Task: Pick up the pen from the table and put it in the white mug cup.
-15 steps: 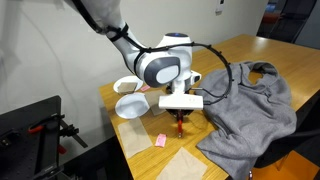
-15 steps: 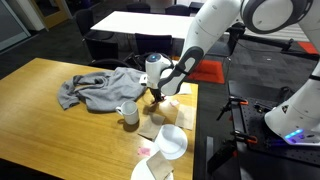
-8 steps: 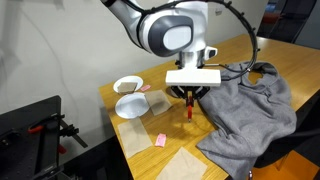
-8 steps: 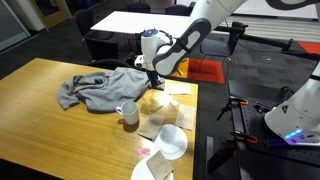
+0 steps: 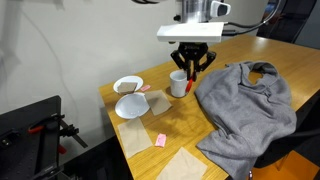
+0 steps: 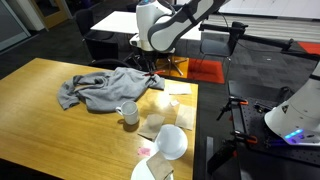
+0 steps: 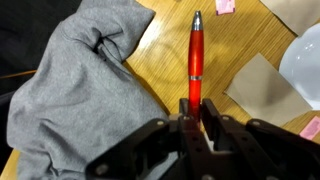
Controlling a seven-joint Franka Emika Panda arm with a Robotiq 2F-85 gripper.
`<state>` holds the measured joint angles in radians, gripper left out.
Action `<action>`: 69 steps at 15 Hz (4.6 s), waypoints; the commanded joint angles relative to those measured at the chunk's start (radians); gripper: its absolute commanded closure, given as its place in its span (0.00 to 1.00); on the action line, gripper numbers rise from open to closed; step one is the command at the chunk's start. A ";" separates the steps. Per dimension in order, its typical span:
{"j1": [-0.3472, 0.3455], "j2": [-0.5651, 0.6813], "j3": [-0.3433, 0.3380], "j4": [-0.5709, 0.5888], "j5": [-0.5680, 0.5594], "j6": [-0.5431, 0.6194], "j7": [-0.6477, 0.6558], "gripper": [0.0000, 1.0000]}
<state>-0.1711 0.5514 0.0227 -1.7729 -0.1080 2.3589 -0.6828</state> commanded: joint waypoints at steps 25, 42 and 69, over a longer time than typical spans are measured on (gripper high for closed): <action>0.147 -0.102 0.033 0.024 0.041 -0.035 0.400 0.96; -0.209 0.097 0.505 0.032 0.473 0.357 -0.393 0.96; -0.198 0.180 0.389 0.172 0.863 -0.143 -1.186 0.96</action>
<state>-0.4281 0.7396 0.4878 -1.6227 0.6927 2.2557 -1.8432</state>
